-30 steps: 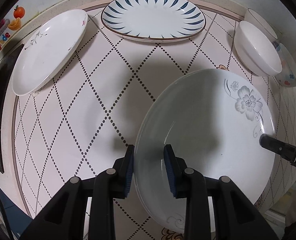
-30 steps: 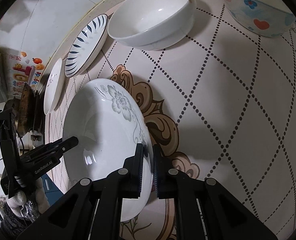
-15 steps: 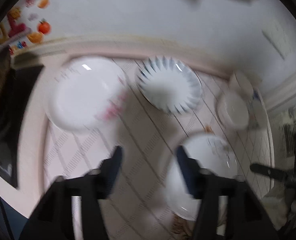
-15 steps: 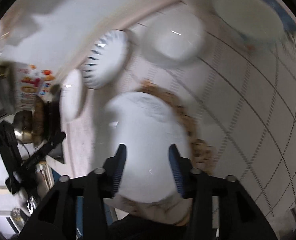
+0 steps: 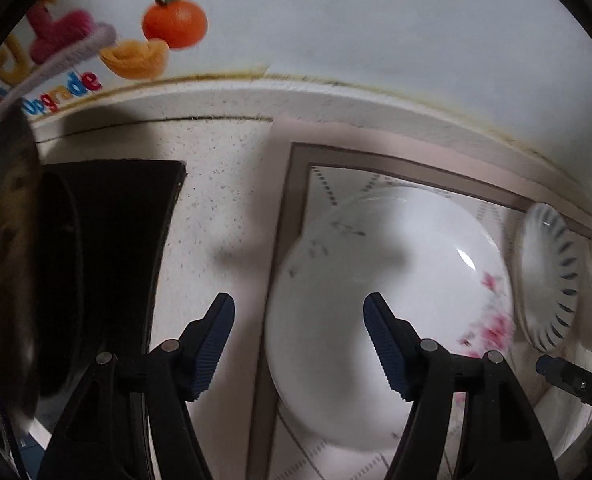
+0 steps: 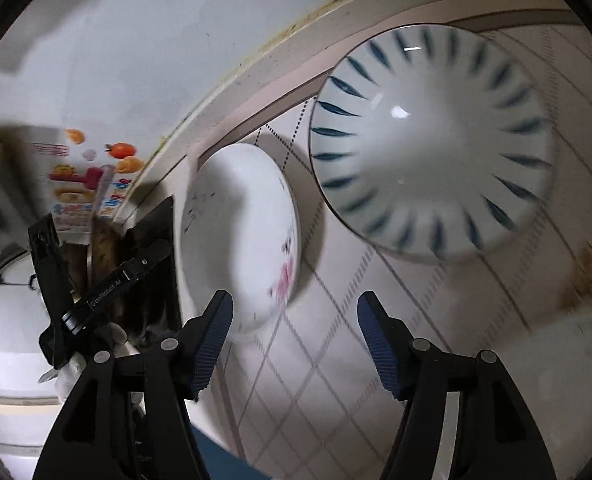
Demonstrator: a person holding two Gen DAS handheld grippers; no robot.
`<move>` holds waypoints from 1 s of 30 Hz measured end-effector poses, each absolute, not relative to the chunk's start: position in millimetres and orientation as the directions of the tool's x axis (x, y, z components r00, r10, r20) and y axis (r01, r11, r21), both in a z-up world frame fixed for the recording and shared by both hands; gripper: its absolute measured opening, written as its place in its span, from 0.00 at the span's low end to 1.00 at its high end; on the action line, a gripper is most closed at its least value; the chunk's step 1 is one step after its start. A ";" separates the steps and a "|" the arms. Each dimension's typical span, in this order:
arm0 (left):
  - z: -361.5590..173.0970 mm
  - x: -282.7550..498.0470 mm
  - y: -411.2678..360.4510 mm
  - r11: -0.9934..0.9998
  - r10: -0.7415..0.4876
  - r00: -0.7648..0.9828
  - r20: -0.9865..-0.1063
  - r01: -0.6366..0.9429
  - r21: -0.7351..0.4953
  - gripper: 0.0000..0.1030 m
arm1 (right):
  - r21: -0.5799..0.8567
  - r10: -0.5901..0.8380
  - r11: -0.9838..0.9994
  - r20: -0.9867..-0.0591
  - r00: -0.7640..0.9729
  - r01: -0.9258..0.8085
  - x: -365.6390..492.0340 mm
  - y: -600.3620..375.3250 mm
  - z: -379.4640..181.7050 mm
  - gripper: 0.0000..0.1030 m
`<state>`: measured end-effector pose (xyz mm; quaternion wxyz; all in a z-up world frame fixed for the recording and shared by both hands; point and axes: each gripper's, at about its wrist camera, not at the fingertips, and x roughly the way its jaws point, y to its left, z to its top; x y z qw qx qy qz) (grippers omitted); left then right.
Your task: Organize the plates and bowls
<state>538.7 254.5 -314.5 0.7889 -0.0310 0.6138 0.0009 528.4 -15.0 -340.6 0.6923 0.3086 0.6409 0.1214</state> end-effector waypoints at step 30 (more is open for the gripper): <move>-291.6 479.5 204.1 0.992 -0.123 0.279 -0.952 0.045 -0.115 0.20 | 0.471 0.455 0.874 -0.879 0.142 0.118 551.1 -7.8 -350.9 0.11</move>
